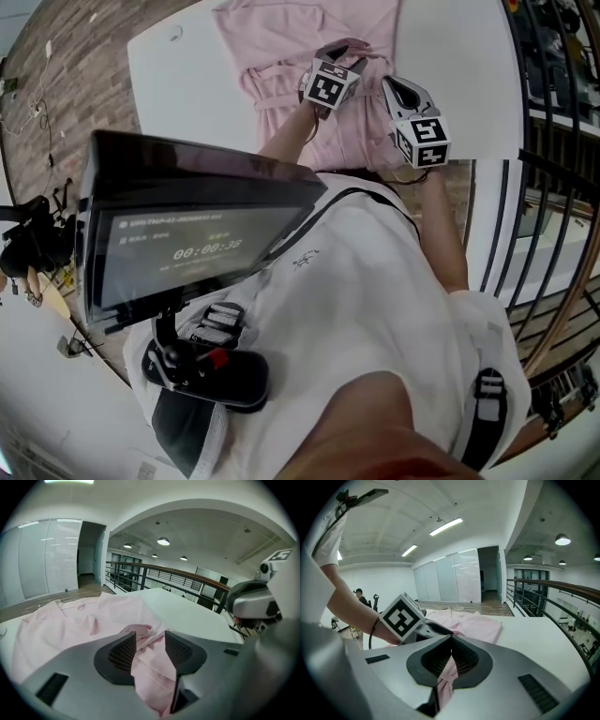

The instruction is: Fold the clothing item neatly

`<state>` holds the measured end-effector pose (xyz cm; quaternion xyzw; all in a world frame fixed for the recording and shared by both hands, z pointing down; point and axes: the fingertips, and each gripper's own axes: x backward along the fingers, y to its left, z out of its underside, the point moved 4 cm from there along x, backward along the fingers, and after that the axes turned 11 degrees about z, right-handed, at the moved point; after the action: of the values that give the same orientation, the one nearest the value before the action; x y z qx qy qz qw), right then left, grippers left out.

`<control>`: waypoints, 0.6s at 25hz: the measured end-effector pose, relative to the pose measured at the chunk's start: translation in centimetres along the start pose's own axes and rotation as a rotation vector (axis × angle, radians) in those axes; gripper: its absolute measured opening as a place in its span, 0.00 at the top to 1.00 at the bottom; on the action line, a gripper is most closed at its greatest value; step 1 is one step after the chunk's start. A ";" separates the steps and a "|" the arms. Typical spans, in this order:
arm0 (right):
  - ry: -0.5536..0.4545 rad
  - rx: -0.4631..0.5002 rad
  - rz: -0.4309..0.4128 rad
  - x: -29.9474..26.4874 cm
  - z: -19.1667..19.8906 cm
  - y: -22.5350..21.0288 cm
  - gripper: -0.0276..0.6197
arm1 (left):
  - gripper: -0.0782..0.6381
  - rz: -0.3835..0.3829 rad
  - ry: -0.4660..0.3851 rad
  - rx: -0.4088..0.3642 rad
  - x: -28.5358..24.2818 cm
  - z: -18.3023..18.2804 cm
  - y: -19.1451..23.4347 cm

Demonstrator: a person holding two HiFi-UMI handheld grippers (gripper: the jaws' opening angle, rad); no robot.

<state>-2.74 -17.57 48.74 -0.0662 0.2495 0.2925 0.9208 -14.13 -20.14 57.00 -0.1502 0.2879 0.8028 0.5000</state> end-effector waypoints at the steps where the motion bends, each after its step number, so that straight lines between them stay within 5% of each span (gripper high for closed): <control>1: 0.001 0.007 -0.009 -0.6 0.0 -0.1 0.95 | 0.63 -0.005 -0.019 0.011 0.4 -0.1 0.0; 11: 0.021 0.222 -0.071 -8.6 0.4 0.5 0.95 | 0.63 -0.104 -0.043 0.099 5.3 3.0 2.7; 15: 0.060 0.376 -0.102 -11.6 1.6 1.1 0.87 | 0.78 -0.164 -0.033 0.117 7.5 4.4 3.6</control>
<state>-10.85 -22.13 55.98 0.0858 0.3235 0.1913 0.9227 -20.52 -13.23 57.58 -0.1306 0.3129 0.7435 0.5765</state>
